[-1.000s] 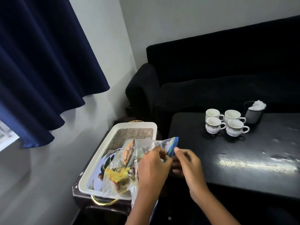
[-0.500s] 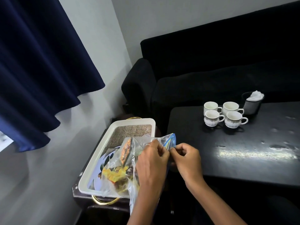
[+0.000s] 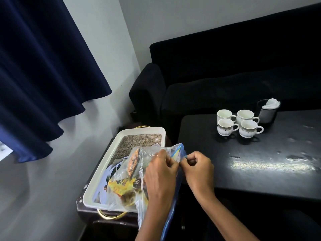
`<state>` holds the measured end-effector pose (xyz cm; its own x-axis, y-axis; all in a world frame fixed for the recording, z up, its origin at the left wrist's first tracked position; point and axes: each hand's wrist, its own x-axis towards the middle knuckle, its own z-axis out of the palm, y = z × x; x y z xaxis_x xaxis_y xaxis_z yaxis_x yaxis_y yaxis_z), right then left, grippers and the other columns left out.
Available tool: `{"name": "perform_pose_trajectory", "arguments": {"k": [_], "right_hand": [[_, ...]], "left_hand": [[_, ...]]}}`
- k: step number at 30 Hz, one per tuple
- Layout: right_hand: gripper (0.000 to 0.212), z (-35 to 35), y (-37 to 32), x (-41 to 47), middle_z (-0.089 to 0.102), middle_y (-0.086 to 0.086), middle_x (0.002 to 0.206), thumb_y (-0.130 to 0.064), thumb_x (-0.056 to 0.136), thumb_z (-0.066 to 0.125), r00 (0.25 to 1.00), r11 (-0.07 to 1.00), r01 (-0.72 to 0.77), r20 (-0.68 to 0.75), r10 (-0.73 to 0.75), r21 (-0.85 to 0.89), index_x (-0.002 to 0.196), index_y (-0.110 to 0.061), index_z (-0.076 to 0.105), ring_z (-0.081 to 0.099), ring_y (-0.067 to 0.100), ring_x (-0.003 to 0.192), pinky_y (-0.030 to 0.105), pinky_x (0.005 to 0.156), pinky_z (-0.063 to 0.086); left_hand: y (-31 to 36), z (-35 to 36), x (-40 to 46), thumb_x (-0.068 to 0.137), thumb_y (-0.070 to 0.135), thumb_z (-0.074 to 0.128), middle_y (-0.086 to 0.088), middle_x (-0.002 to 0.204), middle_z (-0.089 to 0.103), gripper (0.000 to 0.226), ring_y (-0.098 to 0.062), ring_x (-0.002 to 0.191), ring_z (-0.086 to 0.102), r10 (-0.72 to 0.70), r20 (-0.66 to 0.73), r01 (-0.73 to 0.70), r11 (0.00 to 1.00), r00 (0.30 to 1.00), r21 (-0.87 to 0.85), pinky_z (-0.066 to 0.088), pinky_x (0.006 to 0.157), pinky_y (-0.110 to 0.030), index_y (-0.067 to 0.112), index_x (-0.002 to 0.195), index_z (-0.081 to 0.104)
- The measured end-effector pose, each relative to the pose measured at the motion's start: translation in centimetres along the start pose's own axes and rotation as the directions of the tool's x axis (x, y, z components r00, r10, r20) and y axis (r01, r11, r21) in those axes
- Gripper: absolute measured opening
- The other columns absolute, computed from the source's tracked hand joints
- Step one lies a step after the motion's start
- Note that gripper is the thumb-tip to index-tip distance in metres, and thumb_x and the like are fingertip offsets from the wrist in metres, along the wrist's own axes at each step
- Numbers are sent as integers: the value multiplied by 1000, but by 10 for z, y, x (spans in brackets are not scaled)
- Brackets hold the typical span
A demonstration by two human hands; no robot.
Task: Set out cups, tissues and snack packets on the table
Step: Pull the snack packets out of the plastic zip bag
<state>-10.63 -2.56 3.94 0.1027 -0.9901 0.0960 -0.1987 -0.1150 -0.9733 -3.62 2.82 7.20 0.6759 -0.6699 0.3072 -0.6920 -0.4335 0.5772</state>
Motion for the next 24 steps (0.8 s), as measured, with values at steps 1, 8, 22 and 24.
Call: {"name": "perform_pose_trajectory", "arguments": {"k": [1,8,22,24], "right_hand": [[15,-1,1,-2,63,-2,54,-8,73,67,1000,999,25,-16,-26,-42,61,-10,58,57,14,51,31,53,44],[7,-8,5,-6,67,-1,55,-16,82,69,993,983,-88,95,73,163,77,-12,66,65,13,48,30,50,56],[10,-19,-4,-35,63,10,67,-1,86,61,871,844,-428,399,288,324,77,-2,66,60,12,55,23,47,49],[14,-21,-5,-27,65,10,69,-1,86,61,892,848,-400,362,272,349,75,-5,67,60,13,57,24,48,49]], "left_hand": [[-1,0,2,80,19,63,1,68,58,21,-18,56,47,-8,-34,8,1000,999,0,30,52,-32,19,69,46],[-1,1,2,85,29,61,7,75,66,11,-15,66,59,-39,-33,38,999,999,-38,46,60,-35,23,76,58],[3,-8,-2,77,39,70,13,79,67,15,-6,75,63,-115,61,125,973,991,-194,50,72,-29,27,84,64],[7,-8,-4,74,43,71,11,80,67,22,-10,77,64,-113,129,128,986,985,-111,50,72,-28,27,88,66]]}}
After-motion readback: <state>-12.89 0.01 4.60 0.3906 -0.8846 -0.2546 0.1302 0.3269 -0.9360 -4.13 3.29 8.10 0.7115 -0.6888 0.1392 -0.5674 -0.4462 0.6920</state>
